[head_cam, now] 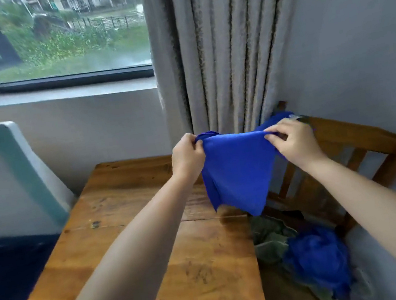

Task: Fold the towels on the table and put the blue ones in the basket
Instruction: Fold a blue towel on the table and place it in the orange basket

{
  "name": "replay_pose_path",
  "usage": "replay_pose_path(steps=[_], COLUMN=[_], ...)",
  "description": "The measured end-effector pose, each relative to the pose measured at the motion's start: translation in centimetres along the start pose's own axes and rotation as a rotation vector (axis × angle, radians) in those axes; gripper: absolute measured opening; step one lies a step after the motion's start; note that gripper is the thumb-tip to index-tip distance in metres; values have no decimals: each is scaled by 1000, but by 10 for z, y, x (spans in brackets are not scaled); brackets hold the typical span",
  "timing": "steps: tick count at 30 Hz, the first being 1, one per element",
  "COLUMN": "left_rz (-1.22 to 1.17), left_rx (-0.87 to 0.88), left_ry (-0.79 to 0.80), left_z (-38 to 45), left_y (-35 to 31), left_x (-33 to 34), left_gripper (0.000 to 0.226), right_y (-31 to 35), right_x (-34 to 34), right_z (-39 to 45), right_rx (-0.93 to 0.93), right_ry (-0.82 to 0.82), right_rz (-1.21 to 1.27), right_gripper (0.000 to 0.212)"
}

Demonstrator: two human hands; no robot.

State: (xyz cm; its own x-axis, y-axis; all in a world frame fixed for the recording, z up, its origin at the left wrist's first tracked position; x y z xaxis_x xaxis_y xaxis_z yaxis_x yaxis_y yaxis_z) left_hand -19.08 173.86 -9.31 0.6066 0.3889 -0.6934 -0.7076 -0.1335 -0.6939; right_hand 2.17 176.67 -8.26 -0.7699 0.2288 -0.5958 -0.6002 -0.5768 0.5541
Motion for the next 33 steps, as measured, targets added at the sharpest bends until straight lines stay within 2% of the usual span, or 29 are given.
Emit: replay_pose_path(steps=[4, 11, 16, 20, 23, 26, 30, 33], left_rz=[54, 155, 158, 68, -8, 31, 108, 159], left_rx=[-47, -154, -209, -191, -164, -198, -366, -522], left_ry=[-80, -170, -184, -197, -104, 37, 198, 379], left_z=[-27, -59, -52, -22, 2, 17, 8, -15], left_y=[40, 122, 163, 183, 199, 226, 272, 302], left_x=[-63, -139, -163, -179, -174, -149, -90, -45], left_gripper=[21, 23, 20, 19, 17, 17, 19, 23], right_y=[62, 132, 160, 164, 146, 120, 79, 49], right_x=[34, 114, 159, 195, 222, 251, 292, 314], right_z=[-15, -35, -36, -25, -23, -38, -79, -113], right_rx=[-6, 5, 25, 59, 115, 166, 307, 435], right_ry=[94, 220, 194, 125, 128, 218, 436, 619], right_rz=[42, 145, 294, 389, 427, 404, 283, 185], right_gripper=[11, 12, 12, 13, 12, 11, 11, 15])
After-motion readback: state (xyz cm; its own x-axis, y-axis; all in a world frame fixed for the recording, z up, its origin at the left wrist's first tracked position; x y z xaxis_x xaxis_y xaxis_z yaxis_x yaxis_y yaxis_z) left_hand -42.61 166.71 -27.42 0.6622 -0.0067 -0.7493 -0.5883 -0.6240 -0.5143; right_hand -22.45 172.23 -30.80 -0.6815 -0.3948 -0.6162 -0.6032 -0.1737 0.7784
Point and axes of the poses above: each hand's wrist, its own z-axis towards the middle knuckle, its own x-axis out of the palm, y = z × x, the point moved 2 cm from there along z, towards the middle knuckle, and after that the axes turned 9 degrees about z, right-handed, at the moved point
